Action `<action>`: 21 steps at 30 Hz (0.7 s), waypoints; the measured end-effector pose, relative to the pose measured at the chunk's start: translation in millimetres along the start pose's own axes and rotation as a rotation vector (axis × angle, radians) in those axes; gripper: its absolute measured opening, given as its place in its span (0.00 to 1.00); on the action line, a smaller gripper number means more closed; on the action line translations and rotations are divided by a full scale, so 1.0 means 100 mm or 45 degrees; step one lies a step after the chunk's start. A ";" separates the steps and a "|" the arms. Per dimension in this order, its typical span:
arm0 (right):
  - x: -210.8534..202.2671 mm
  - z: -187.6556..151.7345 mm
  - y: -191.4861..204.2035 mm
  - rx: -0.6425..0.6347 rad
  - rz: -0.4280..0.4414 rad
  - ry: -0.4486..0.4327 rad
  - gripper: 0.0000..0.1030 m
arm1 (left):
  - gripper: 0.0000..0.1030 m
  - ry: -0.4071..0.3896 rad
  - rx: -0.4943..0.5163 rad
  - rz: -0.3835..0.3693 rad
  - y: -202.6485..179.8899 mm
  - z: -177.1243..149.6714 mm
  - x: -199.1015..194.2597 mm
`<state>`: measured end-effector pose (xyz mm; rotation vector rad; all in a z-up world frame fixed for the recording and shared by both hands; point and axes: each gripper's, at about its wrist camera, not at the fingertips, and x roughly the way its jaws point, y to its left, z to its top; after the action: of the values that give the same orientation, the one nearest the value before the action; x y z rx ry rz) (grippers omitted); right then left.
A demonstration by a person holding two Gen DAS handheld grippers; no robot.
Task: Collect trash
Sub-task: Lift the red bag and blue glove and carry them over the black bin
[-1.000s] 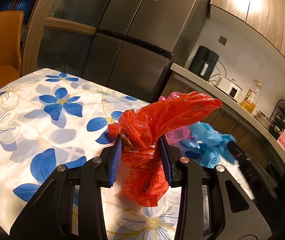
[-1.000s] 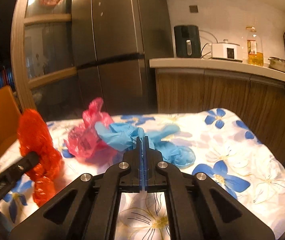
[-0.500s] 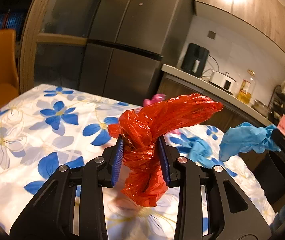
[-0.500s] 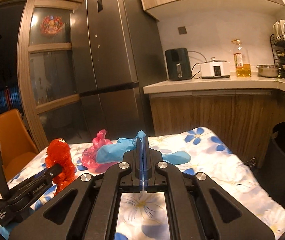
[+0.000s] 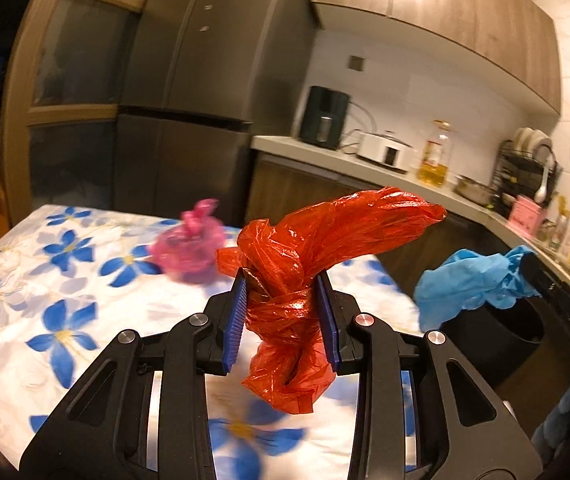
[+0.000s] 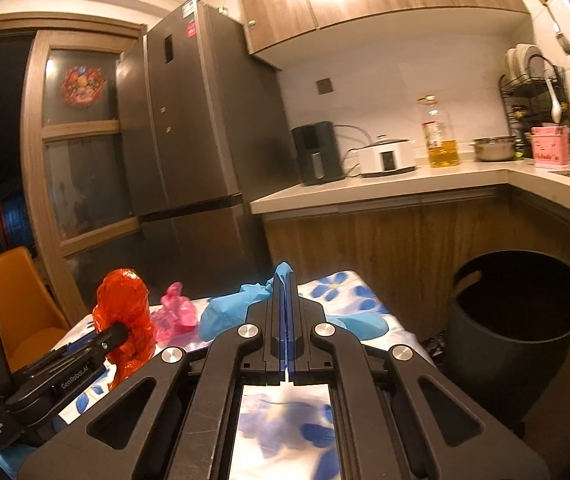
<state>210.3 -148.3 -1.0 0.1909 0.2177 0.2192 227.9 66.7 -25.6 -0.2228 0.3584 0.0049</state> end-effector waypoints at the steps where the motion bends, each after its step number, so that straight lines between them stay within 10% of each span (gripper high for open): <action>1: -0.05 0.02 -0.06 0.007 -0.014 -0.010 0.01 | 0.31 0.000 0.008 -0.018 -0.08 0.00 -0.01; 21: -0.46 0.36 -1.21 0.084 -0.281 -0.150 0.01 | 0.31 0.026 0.191 -0.290 -1.66 0.03 0.27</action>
<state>197.8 -280.8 16.8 0.2430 0.1278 -0.0186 261.6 -95.8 3.3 -0.1142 0.3507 -0.2484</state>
